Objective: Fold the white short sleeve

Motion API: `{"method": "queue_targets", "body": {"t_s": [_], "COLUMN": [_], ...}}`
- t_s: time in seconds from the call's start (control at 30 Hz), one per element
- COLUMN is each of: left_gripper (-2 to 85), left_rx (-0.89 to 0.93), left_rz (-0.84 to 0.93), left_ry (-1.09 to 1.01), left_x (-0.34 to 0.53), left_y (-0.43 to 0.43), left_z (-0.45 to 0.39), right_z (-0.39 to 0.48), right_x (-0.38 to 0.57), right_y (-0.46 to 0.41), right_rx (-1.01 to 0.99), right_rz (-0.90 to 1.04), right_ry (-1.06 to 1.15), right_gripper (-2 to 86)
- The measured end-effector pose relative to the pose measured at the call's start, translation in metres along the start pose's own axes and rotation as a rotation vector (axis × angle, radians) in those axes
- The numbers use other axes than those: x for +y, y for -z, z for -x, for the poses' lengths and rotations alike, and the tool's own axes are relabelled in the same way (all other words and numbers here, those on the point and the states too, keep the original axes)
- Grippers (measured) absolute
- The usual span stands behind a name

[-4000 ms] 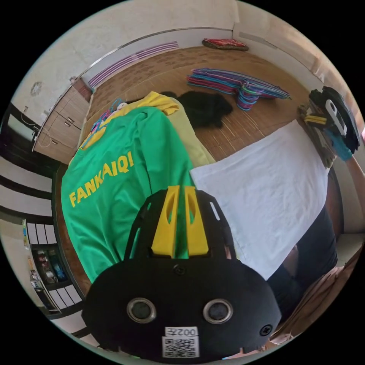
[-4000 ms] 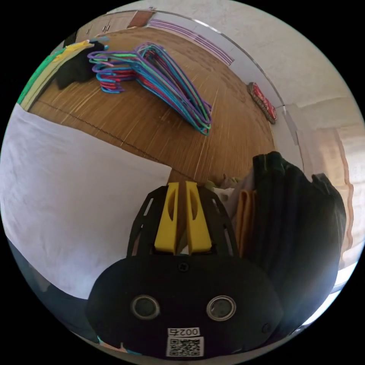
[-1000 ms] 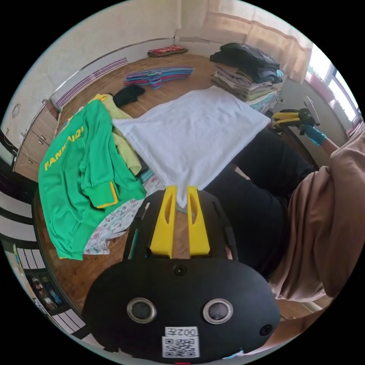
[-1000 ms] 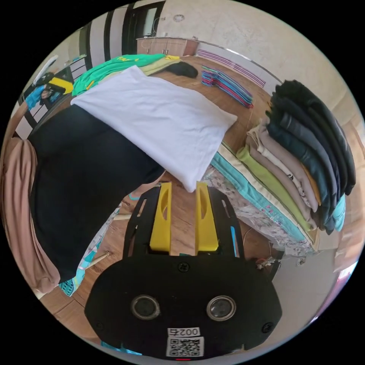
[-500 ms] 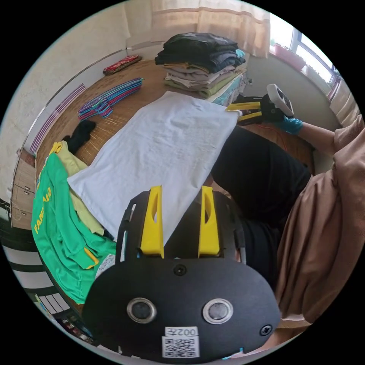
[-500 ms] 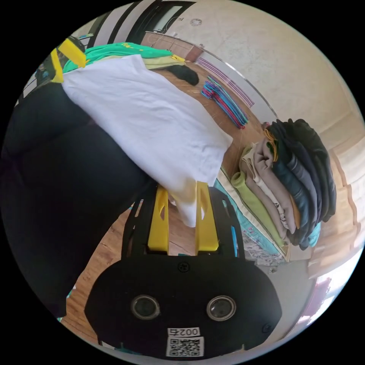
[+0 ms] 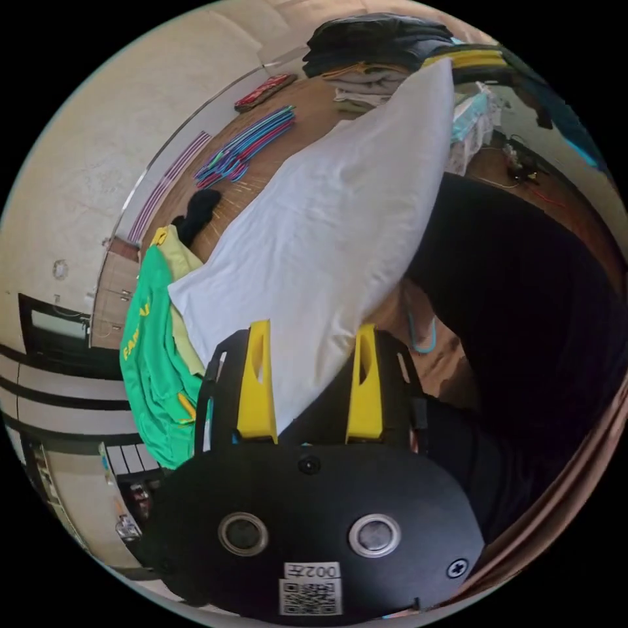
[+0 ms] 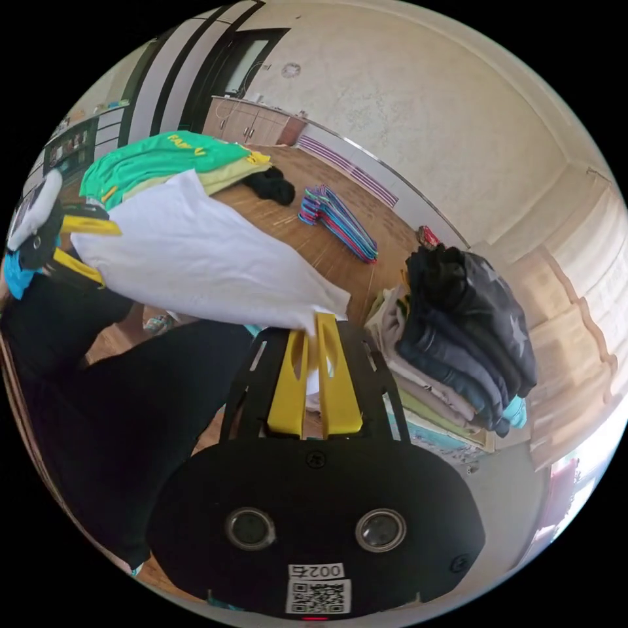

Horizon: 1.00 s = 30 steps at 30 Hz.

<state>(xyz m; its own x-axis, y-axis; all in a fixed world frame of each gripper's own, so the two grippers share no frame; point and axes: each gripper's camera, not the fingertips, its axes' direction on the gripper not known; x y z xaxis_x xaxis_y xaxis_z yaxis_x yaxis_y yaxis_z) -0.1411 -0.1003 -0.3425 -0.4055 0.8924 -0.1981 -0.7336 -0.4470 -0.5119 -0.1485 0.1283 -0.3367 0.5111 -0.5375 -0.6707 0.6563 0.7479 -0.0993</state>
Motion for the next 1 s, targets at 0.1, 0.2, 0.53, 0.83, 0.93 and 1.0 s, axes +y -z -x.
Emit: {"method": "queue_targets", "body": {"t_s": [0.1,0.2,0.53,0.83,0.93,1.0], "left_gripper": [11.2,9.8,2.5,-0.8,-0.9,-0.9], "left_rx": [-0.102,-0.118,-0.035,-0.119,-0.148,-0.157], "left_rz": [0.029,0.048,0.033,-0.145,-0.218,-0.259], "left_ry": [0.089,0.178,0.357,0.388,0.390,0.381], "left_x": [0.008,0.022,0.064,0.054,0.030,0.010], "left_y": [0.001,0.000,0.015,0.082,0.105,0.123], "left_z": [0.004,0.015,0.064,0.163,0.214,0.250], "right_z": [-0.012,-0.022,-0.041,-0.068,-0.078,-0.080], "right_x": [-0.027,-0.047,-0.091,-0.132,-0.144,-0.150], "right_y": [0.018,0.033,0.072,0.115,0.142,0.160], "right_rx": [0.008,0.002,-0.035,-0.060,-0.090,-0.114], "right_rz": [-0.033,-0.065,-0.096,-0.086,-0.100,-0.113], "right_ry": [0.004,0.001,0.075,0.183,0.195,0.203], "right_gripper": [-0.7,-0.7,-0.8,-0.8,-0.8,-0.7]}}
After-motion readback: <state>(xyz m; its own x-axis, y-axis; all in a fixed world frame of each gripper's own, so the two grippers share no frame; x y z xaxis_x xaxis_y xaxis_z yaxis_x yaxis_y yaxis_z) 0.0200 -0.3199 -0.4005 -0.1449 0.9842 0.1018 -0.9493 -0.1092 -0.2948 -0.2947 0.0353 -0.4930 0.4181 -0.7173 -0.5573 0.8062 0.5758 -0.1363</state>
